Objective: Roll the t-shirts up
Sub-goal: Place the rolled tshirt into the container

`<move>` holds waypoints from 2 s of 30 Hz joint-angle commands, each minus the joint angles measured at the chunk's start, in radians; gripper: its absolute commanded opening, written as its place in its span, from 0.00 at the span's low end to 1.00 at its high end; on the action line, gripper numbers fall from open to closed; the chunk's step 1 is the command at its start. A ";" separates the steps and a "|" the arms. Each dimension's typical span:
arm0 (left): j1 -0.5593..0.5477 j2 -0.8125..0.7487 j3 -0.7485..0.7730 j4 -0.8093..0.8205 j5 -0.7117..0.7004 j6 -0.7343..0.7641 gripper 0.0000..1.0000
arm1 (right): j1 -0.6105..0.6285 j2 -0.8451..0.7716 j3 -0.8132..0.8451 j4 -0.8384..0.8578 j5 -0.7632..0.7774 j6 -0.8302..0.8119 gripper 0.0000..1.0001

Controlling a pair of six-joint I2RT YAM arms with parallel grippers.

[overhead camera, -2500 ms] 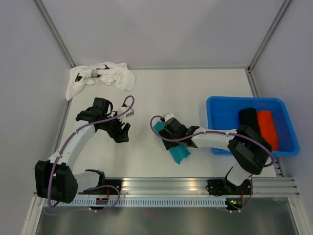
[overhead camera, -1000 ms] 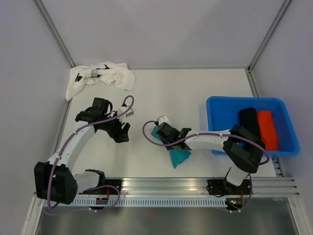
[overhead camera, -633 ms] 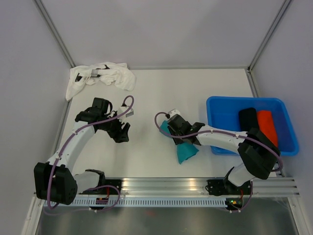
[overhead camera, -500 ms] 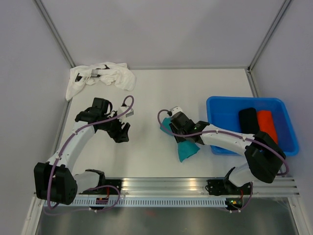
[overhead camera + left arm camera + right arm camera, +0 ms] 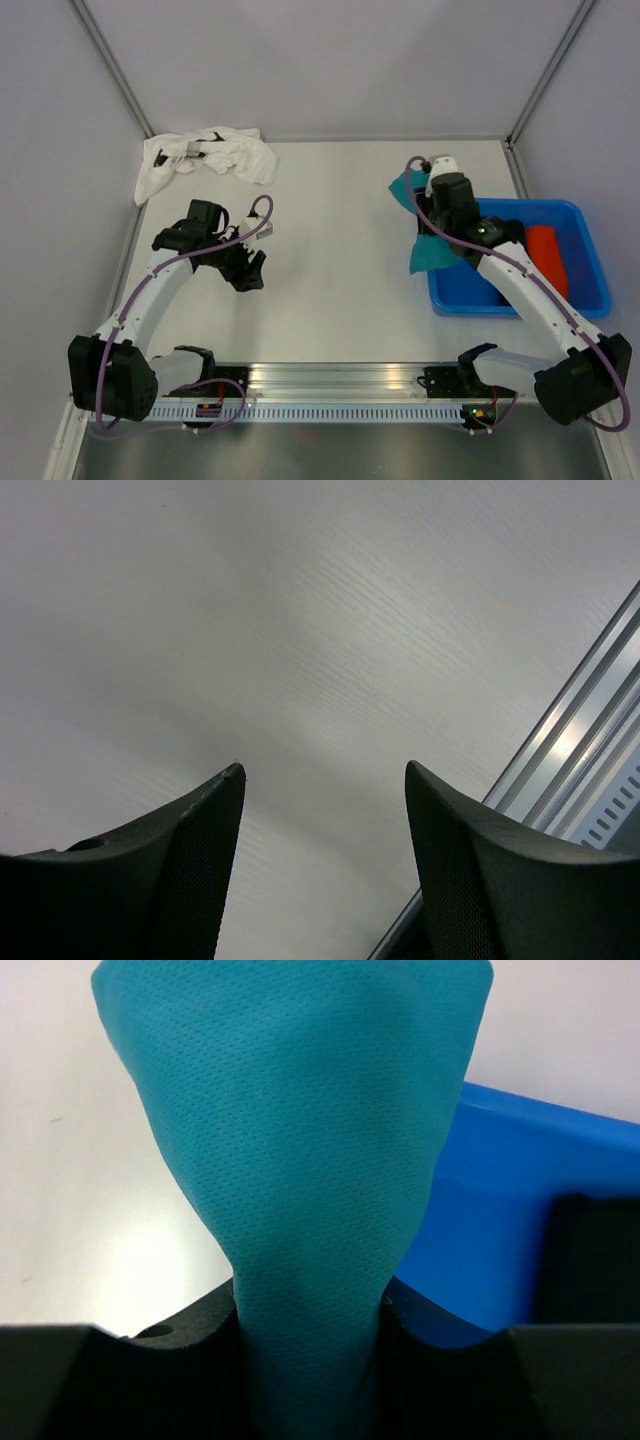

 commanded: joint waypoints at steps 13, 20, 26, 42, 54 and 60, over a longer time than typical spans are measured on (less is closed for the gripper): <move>0.004 -0.045 0.015 0.013 0.074 0.030 0.71 | -0.448 0.005 -0.110 -0.047 0.259 -0.306 0.00; 0.004 -0.035 0.015 0.018 0.081 0.031 0.71 | -0.445 0.172 -0.152 0.034 0.219 -0.232 0.00; 0.005 -0.023 0.011 0.021 0.068 0.030 0.71 | -0.361 0.284 -0.188 0.125 0.153 -0.183 0.00; 0.007 0.006 0.015 0.035 0.054 0.028 0.71 | -0.374 0.386 -0.183 0.171 -0.100 -0.132 0.34; 0.007 0.014 0.023 0.038 0.057 0.027 0.71 | -0.387 0.278 -0.159 0.108 -0.097 -0.128 0.63; 0.007 0.009 0.020 0.038 0.055 0.028 0.71 | -0.391 0.234 -0.119 0.054 -0.106 -0.128 0.67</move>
